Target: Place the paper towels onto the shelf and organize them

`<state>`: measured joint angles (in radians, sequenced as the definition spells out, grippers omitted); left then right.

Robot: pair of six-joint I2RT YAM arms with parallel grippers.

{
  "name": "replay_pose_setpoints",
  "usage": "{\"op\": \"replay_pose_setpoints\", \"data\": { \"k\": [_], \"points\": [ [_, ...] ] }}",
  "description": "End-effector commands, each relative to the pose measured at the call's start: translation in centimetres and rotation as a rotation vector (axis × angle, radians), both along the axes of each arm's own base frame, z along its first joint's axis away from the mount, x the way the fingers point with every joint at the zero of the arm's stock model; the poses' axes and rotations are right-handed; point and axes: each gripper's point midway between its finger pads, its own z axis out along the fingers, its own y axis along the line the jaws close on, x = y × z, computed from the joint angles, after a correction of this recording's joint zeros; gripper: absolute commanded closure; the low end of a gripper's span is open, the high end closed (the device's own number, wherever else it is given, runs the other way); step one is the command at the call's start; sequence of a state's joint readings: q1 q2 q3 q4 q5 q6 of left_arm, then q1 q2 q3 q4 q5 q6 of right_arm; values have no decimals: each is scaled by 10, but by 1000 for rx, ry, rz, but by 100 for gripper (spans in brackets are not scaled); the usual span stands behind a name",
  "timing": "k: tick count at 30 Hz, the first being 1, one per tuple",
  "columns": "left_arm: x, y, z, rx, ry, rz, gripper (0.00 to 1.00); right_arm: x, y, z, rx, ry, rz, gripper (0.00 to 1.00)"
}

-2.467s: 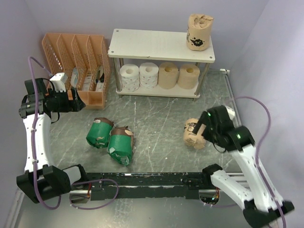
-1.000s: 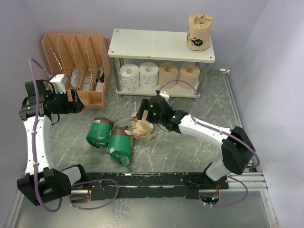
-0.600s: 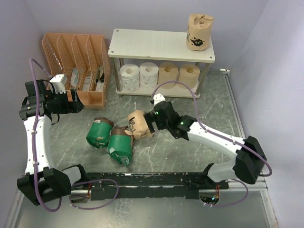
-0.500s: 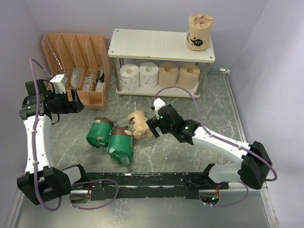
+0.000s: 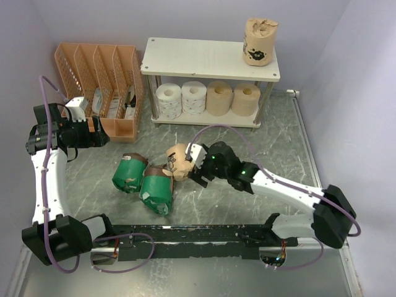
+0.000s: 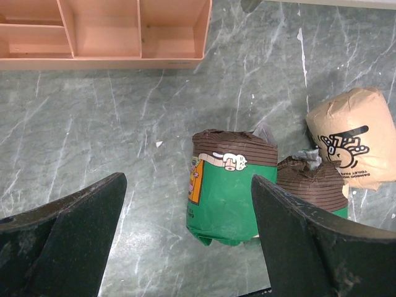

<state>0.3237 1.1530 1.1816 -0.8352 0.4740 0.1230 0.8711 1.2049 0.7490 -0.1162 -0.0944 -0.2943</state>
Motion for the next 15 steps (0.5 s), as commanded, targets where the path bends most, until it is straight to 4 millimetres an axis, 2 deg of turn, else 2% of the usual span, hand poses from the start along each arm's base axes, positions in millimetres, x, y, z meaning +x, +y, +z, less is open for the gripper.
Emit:
{"op": "replay_pose_setpoints", "data": {
  "k": [1,9,15],
  "points": [
    [3,5,8,22,-30,19,6,7,23,-1,-40,-82,131,22],
    [2,8,5,36,-30,30,6,26,40,2,-102,-141,170,22],
    [2,9,6,40,-30,35,7,32,48,-19,-177,-115,191,26]
  ]
}}
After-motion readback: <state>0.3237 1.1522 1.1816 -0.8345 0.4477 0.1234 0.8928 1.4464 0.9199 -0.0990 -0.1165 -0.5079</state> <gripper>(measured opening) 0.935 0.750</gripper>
